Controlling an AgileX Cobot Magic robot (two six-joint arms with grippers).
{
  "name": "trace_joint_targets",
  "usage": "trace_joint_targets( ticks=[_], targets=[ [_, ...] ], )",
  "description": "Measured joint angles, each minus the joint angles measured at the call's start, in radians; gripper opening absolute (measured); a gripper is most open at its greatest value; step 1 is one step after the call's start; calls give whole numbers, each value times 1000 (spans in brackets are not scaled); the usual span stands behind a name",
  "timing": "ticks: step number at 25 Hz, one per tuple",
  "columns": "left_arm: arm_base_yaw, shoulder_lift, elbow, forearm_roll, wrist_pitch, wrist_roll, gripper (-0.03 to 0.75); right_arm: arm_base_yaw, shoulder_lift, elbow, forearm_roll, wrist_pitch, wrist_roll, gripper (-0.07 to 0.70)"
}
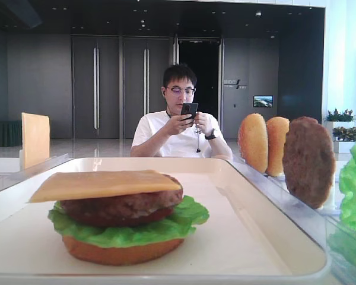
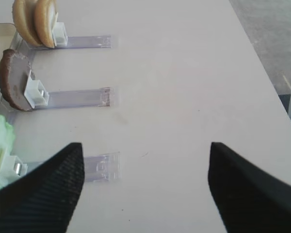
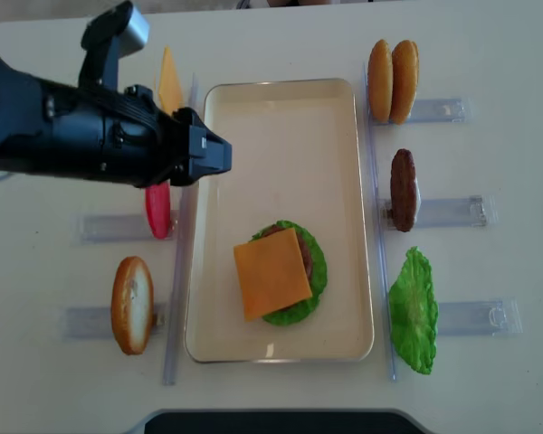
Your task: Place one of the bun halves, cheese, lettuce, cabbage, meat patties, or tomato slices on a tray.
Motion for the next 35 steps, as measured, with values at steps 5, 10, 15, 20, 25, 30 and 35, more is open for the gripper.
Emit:
trace_joint_targets(
  ticks=[5, 10, 15, 20, 25, 30, 35],
  targets=[
    [0, 1, -104, 247, 73, -184, 419, 0, 0, 0, 0, 0, 0, 535],
    [0, 52, -195, 390, 179, -303, 419, 0, 0, 0, 0, 0, 0, 535],
    [0, 96, -232, 474, 238, -371, 419, 0, 0, 0, 0, 0, 0, 535],
    [0, 97, -255, 561, 280, -404, 419, 0, 0, 0, 0, 0, 0, 535],
    [0, 97, -288, 623, 280, -485, 496, 0, 0, 0, 0, 0, 0, 535],
    [0, 97, -326, 651, 289, -507, 575, 0, 0, 0, 0, 0, 0, 535],
    [0, 97, -362, 726, 382, -534, 582, 0, 0, 0, 0, 0, 0, 535]
  ],
)
